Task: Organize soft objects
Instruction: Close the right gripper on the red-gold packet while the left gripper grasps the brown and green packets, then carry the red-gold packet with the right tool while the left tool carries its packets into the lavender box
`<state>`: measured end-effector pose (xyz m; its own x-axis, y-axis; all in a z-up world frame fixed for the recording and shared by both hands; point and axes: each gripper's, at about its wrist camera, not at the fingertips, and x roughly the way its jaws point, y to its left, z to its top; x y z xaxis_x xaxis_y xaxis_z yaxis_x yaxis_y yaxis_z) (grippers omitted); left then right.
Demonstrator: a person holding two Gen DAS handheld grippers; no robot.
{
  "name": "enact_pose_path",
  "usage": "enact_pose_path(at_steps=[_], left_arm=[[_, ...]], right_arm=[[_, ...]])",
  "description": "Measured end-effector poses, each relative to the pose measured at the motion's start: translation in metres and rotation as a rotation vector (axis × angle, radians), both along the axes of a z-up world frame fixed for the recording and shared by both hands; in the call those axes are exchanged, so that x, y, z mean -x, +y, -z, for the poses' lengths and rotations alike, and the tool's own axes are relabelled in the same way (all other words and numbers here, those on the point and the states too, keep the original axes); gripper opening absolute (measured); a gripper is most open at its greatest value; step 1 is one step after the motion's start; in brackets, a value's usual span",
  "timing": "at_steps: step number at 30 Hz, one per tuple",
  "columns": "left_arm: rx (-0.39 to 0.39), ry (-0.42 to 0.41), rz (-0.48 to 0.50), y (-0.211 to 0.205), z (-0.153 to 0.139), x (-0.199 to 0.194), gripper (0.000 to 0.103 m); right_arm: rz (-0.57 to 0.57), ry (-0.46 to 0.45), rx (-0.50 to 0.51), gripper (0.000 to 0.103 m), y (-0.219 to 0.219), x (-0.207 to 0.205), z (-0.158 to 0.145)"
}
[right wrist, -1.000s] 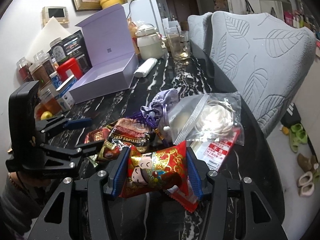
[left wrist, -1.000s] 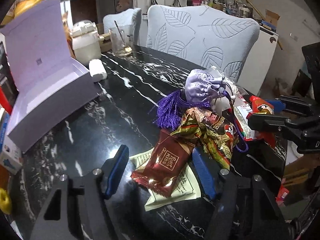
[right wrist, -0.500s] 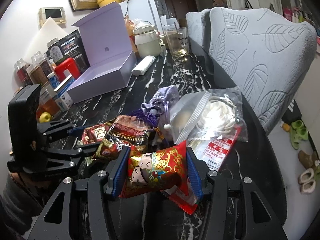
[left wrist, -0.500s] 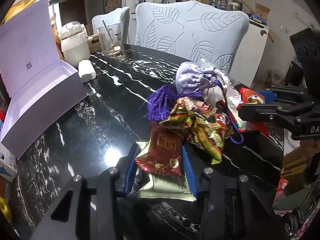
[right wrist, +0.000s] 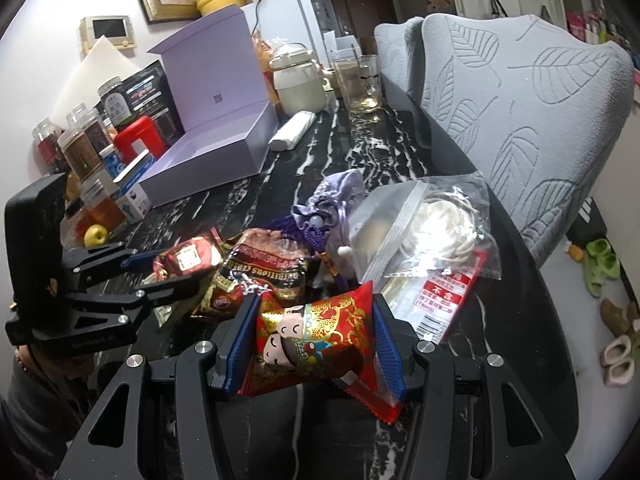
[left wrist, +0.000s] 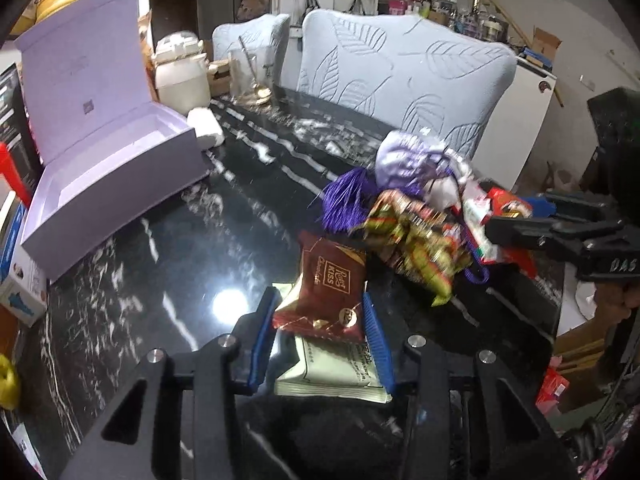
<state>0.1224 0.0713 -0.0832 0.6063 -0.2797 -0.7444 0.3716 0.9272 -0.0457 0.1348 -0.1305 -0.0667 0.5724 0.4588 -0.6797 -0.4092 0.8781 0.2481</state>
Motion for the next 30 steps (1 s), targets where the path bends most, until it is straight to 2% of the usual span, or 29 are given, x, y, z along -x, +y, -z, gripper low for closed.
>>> enact_pose_path(at_steps=[5, 7, 9, 10, 11, 13, 14, 18, 19, 22, 23, 26, 30], left_arm=[[-0.007, 0.008, -0.042, 0.009, 0.007, -0.003, 0.042], [-0.024, 0.005, -0.044, 0.009, 0.008, -0.007, 0.047], [-0.043, 0.011, -0.053, 0.008, 0.01, -0.012, 0.064], [-0.072, 0.033, -0.074, 0.007, 0.015, -0.017, 0.082], [-0.097, 0.053, -0.097, 0.007, 0.018, -0.021, 0.095], [-0.07, 0.074, -0.137, 0.014, 0.021, -0.025, 0.097], [-0.047, 0.09, -0.14, 0.017, 0.022, -0.026, 0.097], [-0.049, 0.088, -0.154, 0.021, 0.023, -0.019, 0.097], [-0.046, 0.084, -0.154, 0.021, 0.023, -0.016, 0.092], [-0.038, 0.057, -0.13, 0.018, 0.019, -0.003, 0.054], [-0.039, 0.062, -0.121, 0.016, 0.018, -0.001, 0.05], [-0.03, 0.075, -0.11, 0.016, 0.017, 0.002, 0.046], [0.008, 0.07, -0.112, 0.021, 0.009, 0.006, 0.045]], right_arm=[[-0.015, 0.0, 0.008, 0.054, 0.007, 0.001, 0.001], [-0.018, 0.003, 0.013, 0.054, 0.01, 0.001, 0.002], [-0.021, 0.007, 0.011, 0.054, 0.011, 0.0, 0.002], [-0.021, 0.007, 0.01, 0.054, 0.011, 0.0, 0.002], [-0.019, 0.007, 0.01, 0.054, 0.01, 0.0, 0.002], [-0.017, 0.007, 0.008, 0.054, 0.009, -0.001, 0.002], [-0.015, 0.007, 0.008, 0.054, 0.009, -0.001, 0.001], [-0.008, 0.009, 0.012, 0.054, 0.007, -0.001, 0.002], [-0.008, 0.01, 0.013, 0.054, 0.007, -0.001, 0.002], [-0.014, 0.014, 0.011, 0.054, 0.008, -0.001, 0.003], [-0.016, 0.015, 0.01, 0.054, 0.009, -0.002, 0.003], [-0.024, 0.017, 0.006, 0.054, 0.011, -0.001, 0.003], [-0.027, 0.009, 0.002, 0.054, 0.011, 0.001, 0.001]])
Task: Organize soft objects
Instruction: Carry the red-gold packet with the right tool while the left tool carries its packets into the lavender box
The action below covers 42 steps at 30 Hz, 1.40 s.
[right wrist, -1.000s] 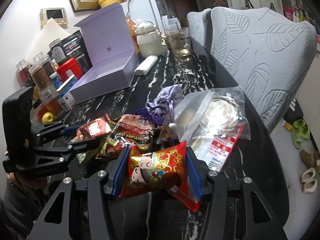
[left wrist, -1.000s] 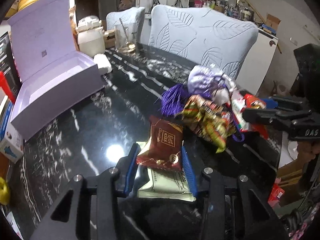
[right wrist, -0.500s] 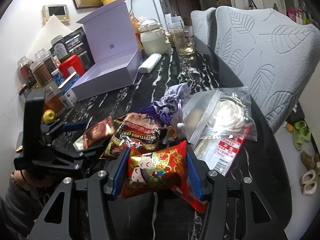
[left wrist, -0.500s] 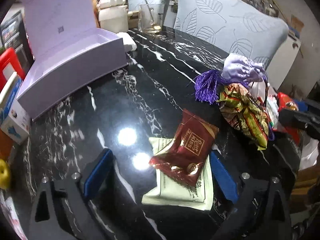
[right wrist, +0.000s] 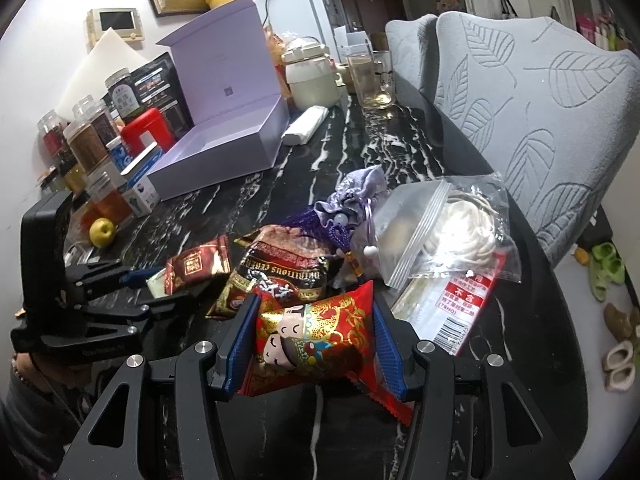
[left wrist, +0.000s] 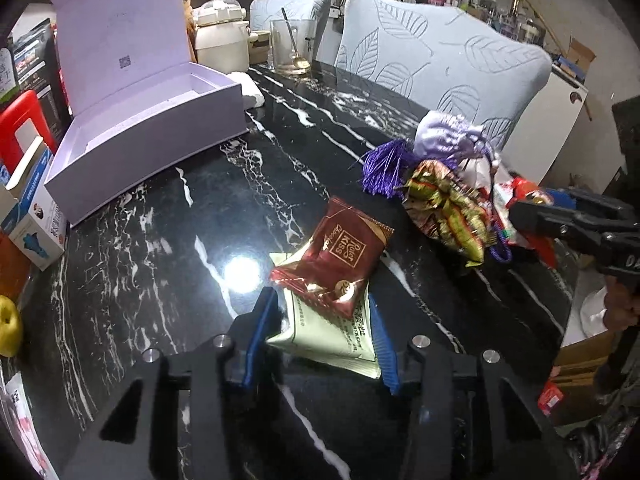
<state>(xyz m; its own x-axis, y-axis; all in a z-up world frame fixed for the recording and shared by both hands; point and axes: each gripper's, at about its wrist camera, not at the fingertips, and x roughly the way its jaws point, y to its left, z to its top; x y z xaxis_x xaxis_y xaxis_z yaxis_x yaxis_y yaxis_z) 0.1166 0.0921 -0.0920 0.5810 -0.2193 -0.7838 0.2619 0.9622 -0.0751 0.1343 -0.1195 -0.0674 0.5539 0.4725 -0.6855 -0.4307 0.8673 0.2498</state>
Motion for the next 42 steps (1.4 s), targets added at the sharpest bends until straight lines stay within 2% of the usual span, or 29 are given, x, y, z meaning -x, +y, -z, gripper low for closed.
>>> enact_pose_path(at_steps=[4, 7, 11, 16, 26, 42], left_arm=[[-0.008, -0.024, -0.014, 0.002, -0.015, 0.008, 0.045], [-0.064, -0.064, -0.045, 0.005, -0.032, 0.019, 0.045], [-0.177, -0.151, -0.055, 0.007, -0.051, 0.024, 0.045], [-0.215, -0.195, -0.088, 0.02, -0.065, 0.021, 0.045], [-0.187, -0.243, -0.158, 0.044, -0.09, 0.012, 0.045], [-0.107, -0.301, -0.271, 0.097, -0.122, -0.024, 0.045]], right_arm=[[-0.002, 0.0, -0.004, 0.054, 0.001, 0.001, -0.002], [-0.008, -0.007, -0.011, 0.054, 0.004, 0.002, -0.006], [-0.024, -0.022, -0.031, 0.054, 0.01, 0.004, -0.013], [-0.055, -0.041, -0.055, 0.054, 0.02, 0.007, -0.021], [-0.133, -0.1, -0.065, 0.054, 0.051, -0.003, -0.044], [-0.242, -0.174, -0.037, 0.054, 0.115, -0.051, -0.082]])
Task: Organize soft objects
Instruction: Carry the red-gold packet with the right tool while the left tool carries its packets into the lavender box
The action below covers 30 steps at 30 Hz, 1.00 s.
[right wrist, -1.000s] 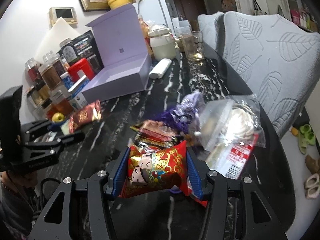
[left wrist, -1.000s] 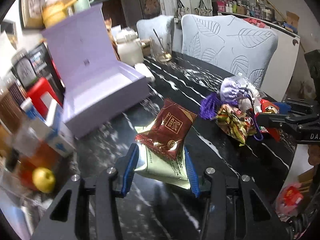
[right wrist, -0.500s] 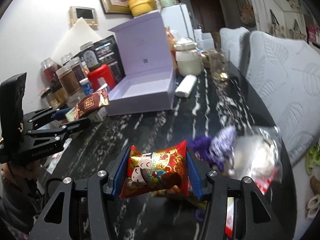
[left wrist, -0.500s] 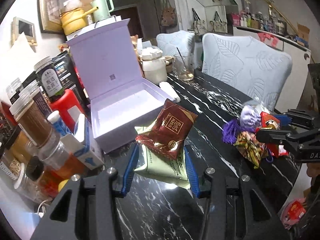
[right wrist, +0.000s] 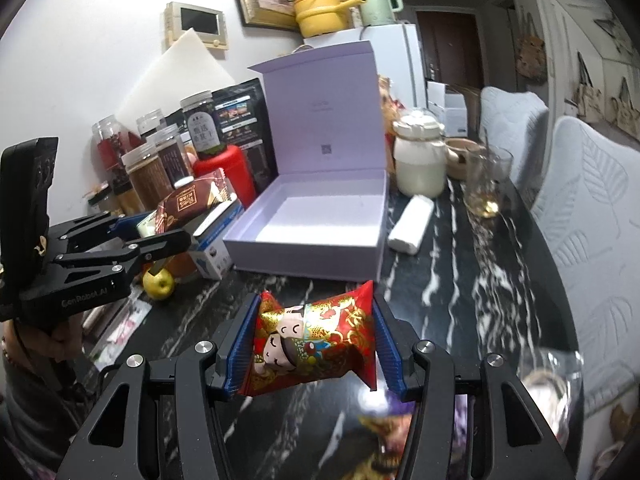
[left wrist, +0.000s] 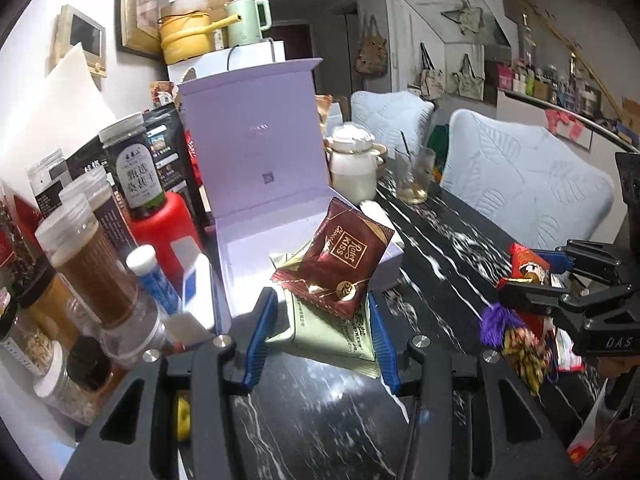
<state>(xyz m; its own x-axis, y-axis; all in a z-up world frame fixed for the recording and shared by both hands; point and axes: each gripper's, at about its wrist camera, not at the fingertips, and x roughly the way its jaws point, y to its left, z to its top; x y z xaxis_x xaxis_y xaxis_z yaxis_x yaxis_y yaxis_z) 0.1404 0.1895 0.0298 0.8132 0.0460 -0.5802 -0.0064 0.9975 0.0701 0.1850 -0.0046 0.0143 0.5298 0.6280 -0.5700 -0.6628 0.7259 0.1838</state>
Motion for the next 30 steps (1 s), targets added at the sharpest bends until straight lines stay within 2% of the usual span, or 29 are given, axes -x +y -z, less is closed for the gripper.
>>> enact_pose_path(at_steps=[9, 18, 30], left_arm=[[0.024, -0.043, -0.022, 0.023, -0.017, -0.024, 0.045], [0.045, -0.072, -0.028, 0.035, -0.032, -0.065, 0.045], [0.098, -0.088, -0.035, 0.047, -0.032, -0.129, 0.045]], right_arm=[[-0.022, -0.052, 0.013, 0.054, 0.029, -0.028, -0.022], [-0.041, -0.068, 0.017, 0.054, 0.053, -0.066, -0.043], [-0.066, -0.092, 0.02, 0.054, 0.079, -0.127, -0.064]])
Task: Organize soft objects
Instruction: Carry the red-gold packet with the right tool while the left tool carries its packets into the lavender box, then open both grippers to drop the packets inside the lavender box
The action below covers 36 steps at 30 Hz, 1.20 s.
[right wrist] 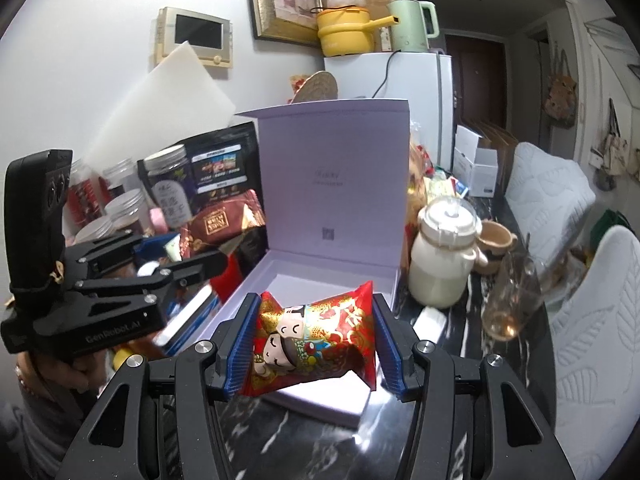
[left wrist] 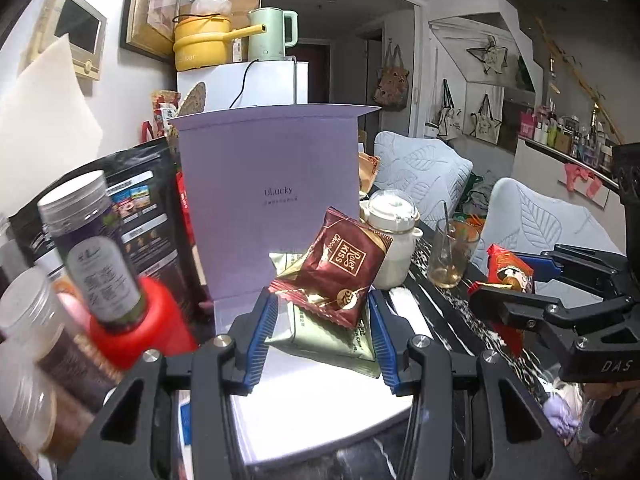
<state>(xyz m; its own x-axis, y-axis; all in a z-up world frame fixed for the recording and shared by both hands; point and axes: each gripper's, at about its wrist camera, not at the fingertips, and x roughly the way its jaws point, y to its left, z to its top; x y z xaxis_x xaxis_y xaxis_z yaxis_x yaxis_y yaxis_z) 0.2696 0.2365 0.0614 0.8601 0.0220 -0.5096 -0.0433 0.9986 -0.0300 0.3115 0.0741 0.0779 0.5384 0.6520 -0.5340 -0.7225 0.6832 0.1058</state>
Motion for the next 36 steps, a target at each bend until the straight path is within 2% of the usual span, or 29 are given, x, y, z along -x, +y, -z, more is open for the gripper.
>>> enact_pose_path(at_steps=[6, 17, 23, 29, 32, 36], left_arm=[[0.011, -0.002, 0.014, 0.007, 0.003, -0.031, 0.045], [0.014, 0.017, -0.057, 0.03, 0.022, -0.069, 0.045], [0.005, 0.063, -0.066, 0.038, 0.044, -0.09, 0.045], [0.028, 0.115, -0.083, 0.048, 0.069, -0.108, 0.045], [0.012, 0.152, -0.092, 0.049, 0.078, -0.115, 0.045], [0.052, 0.193, -0.1, 0.054, 0.085, -0.12, 0.045]], right_arm=[[-0.002, -0.015, 0.01, 0.054, 0.016, -0.032, 0.0], [-0.046, 0.0, 0.005, 0.054, 0.052, -0.086, 0.016], [-0.053, -0.019, 0.028, 0.054, 0.07, -0.103, 0.028], [-0.048, 0.0, 0.057, 0.054, 0.084, -0.119, 0.047], [-0.049, 0.02, 0.065, 0.054, 0.089, -0.125, 0.055], [-0.067, 0.028, 0.087, 0.054, 0.098, -0.131, 0.066]])
